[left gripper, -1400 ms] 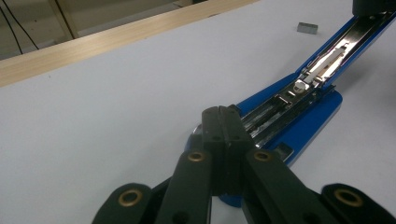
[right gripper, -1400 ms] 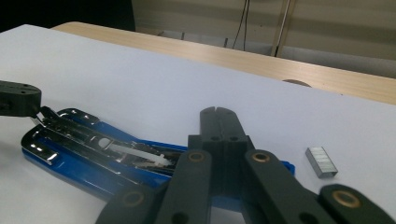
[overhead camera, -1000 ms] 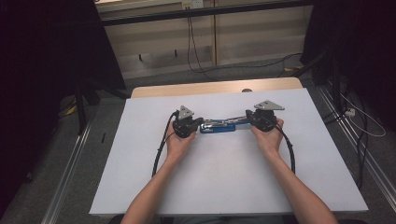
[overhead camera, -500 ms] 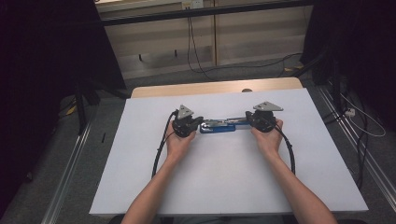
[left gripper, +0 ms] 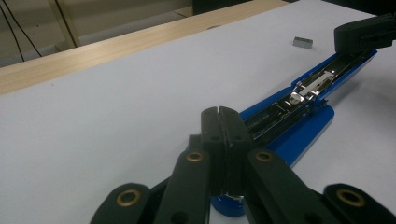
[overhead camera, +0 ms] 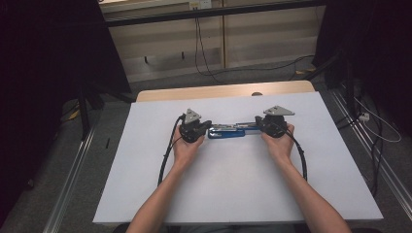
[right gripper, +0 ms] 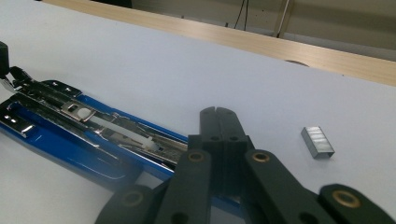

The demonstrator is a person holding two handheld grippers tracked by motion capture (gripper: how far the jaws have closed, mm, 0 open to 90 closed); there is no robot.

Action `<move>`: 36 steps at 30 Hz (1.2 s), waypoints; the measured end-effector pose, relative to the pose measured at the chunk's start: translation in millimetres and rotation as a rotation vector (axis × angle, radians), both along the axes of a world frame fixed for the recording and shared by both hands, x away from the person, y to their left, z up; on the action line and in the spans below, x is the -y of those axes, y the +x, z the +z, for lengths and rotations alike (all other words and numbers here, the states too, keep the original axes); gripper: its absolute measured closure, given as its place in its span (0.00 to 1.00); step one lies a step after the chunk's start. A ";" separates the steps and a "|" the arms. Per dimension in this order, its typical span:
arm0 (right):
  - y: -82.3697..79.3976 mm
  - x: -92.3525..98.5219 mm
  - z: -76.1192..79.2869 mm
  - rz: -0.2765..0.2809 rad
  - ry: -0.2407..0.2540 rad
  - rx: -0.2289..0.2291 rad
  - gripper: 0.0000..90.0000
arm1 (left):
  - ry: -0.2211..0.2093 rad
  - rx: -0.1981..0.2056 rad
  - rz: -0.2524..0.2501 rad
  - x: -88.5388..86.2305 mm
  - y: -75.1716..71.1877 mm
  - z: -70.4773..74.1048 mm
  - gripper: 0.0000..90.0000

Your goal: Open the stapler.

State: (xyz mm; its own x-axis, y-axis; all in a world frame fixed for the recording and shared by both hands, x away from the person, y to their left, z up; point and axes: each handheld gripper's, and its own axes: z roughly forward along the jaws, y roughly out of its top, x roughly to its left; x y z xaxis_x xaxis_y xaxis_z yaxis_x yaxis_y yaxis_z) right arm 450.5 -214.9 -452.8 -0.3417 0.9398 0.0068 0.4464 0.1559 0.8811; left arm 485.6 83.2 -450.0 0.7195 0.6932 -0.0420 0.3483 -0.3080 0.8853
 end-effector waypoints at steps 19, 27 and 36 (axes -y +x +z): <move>0.1 6.9 4.0 0.023 0.028 0.008 0.99 | 0.015 0.017 -0.014 4.0 -2.7 4.0 0.66; -0.4 11.2 8.6 0.046 0.043 0.016 0.91 | 0.023 0.018 0.017 -7.1 -3.0 11.6 0.45; -4.5 15.7 15.9 0.086 0.042 0.021 0.70 | 0.061 0.038 0.055 -20.5 -9.4 24.7 0.20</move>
State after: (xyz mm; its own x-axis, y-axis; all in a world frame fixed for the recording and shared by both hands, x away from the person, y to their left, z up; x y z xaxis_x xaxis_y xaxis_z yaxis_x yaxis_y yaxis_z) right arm 446.0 -230.6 -436.8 -0.4217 0.9059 0.0379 0.4145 0.1555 0.8967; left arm 476.2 103.6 -425.3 0.6806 0.7322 0.0275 0.3331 -0.3427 0.8784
